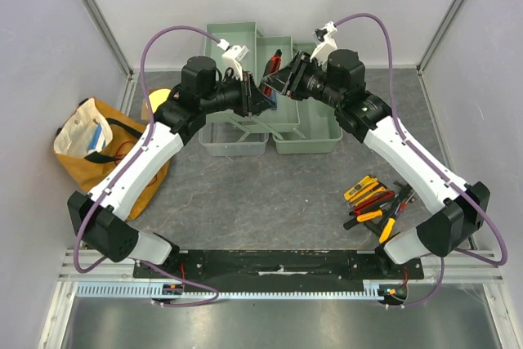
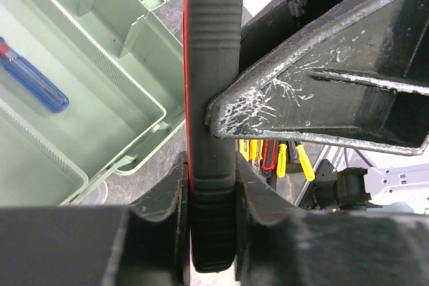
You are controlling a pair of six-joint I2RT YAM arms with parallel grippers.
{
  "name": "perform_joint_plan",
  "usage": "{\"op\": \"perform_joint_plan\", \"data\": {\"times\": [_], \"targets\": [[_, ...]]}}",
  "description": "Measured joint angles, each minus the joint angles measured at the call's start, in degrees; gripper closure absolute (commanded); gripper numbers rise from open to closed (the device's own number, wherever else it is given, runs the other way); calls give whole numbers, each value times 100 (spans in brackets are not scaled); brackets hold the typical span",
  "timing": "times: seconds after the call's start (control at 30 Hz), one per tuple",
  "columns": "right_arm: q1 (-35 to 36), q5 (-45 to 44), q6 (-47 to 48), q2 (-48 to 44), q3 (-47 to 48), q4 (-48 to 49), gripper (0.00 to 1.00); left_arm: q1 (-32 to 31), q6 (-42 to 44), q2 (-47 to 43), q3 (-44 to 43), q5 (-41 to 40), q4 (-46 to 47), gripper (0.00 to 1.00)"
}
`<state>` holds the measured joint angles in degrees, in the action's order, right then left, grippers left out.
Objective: Pack the tool kit
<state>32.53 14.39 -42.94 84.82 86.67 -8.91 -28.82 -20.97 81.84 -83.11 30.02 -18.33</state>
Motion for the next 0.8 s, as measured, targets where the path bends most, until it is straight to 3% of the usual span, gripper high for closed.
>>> {"op": "perform_joint_plan", "data": {"times": [0.07, 0.2, 0.33, 0.57, 0.8], "targets": [[0, -17, -9, 44, 0, 17, 81, -17, 50, 0, -2, -142, -59, 98], [26, -50, -31, 116, 0, 48, 33, -20, 50, 0, -2, -332, -170, 98], [35, -262, 90, 87, 0, 74, 6, -15, 50, -2, -15, -723, -295, 98], [31, -1204, 348, -203, -13, 24, 2, 203, 50, -68, -114, -1239, -601, 98], [24, -2583, 424, -627, -208, -358, 2, 1067, 17, -63, -575, -1314, -1045, 98]]}}
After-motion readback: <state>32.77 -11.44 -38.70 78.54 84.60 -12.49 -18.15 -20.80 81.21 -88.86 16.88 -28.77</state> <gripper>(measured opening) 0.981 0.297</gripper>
